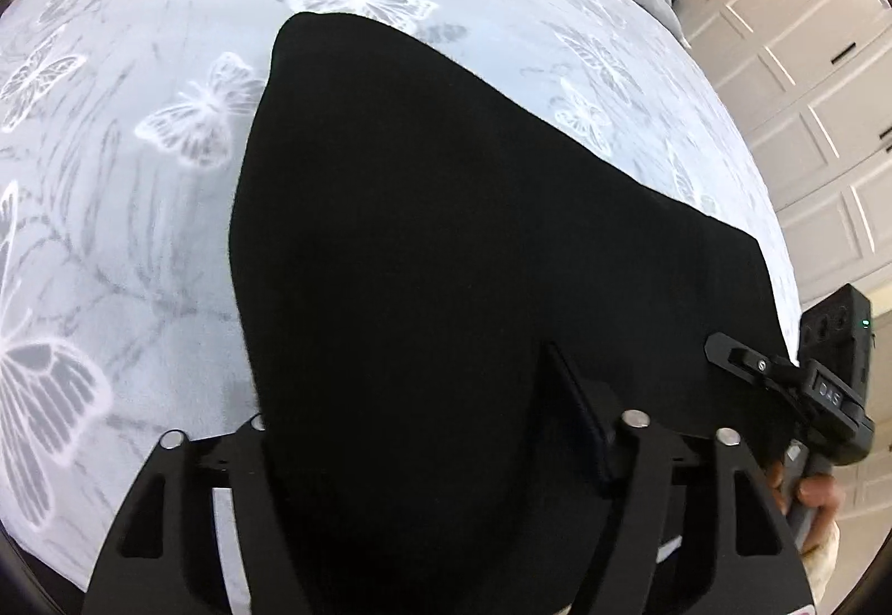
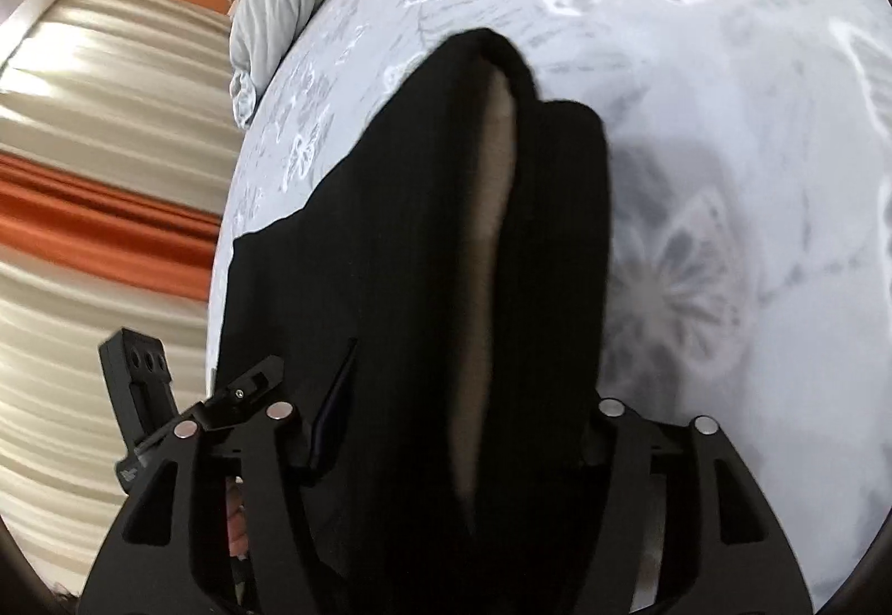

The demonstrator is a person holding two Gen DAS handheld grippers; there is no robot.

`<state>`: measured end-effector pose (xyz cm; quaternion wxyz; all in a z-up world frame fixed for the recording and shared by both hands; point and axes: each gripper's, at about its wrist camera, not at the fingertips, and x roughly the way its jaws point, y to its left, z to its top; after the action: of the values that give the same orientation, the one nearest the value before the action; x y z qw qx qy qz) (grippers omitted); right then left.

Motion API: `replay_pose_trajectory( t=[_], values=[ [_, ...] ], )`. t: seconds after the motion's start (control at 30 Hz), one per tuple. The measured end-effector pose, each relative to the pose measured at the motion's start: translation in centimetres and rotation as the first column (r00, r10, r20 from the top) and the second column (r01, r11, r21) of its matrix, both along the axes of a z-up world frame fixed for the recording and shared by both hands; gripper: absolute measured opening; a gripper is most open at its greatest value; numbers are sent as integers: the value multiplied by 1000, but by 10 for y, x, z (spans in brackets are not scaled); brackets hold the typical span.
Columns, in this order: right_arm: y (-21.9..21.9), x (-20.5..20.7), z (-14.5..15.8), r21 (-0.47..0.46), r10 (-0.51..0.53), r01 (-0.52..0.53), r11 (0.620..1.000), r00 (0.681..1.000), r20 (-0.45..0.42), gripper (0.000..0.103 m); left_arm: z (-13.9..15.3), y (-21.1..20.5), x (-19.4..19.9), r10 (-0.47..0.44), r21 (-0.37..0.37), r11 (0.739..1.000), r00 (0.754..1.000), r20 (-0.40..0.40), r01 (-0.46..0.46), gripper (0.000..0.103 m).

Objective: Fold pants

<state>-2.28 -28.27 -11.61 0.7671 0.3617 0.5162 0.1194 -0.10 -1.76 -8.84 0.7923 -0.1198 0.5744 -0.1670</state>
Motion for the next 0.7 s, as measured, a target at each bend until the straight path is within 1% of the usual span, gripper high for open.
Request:
replay_pose_trajectory(
  t=[0.03,0.13,0.27,0.33,0.37,0.4,0.43,0.47,0.5,0.53,0.7],
  values=[
    [1,0,0,-6,-3,3,1000,1000,2,61,0,-3,1,3,6,1000,1000,2,-3,74],
    [6,4,1,-20,1,-1,1000,1000,4,64,-1,-10,3,21,22,1000,1000,7,-21,79],
    [3,4,2,-12,8,-8,1000,1000,13,64,0,-19,4,18,64,998,999,38,-20,79],
    [4,2,5,-42,15,-14,999,1000,19,59,1,-20,4,18,68,997,999,41,-21,78],
    [1,-5,9,-65,25,-23,998,999,29,53,2,-21,3,15,71,997,999,44,-18,76],
    [3,-6,13,-81,35,-31,996,998,43,47,5,-22,3,7,75,997,998,55,-11,70],
    [5,-7,17,-92,40,-35,995,998,54,45,7,-24,3,-1,80,997,998,67,-5,63],
    [7,-7,22,-106,46,-39,994,997,67,42,10,-26,2,-12,94,996,996,84,4,59],
    [10,-7,28,-118,51,-41,992,995,86,41,16,-28,0,-23,118,993,993,113,10,50],
    [11,-7,32,-118,52,-40,992,994,99,41,21,-29,-2,-34,131,991,990,135,16,45],
    [24,-6,61,-164,89,-57,985,977,194,40,37,-28,-6,-51,137,990,981,187,26,41]
  ],
)
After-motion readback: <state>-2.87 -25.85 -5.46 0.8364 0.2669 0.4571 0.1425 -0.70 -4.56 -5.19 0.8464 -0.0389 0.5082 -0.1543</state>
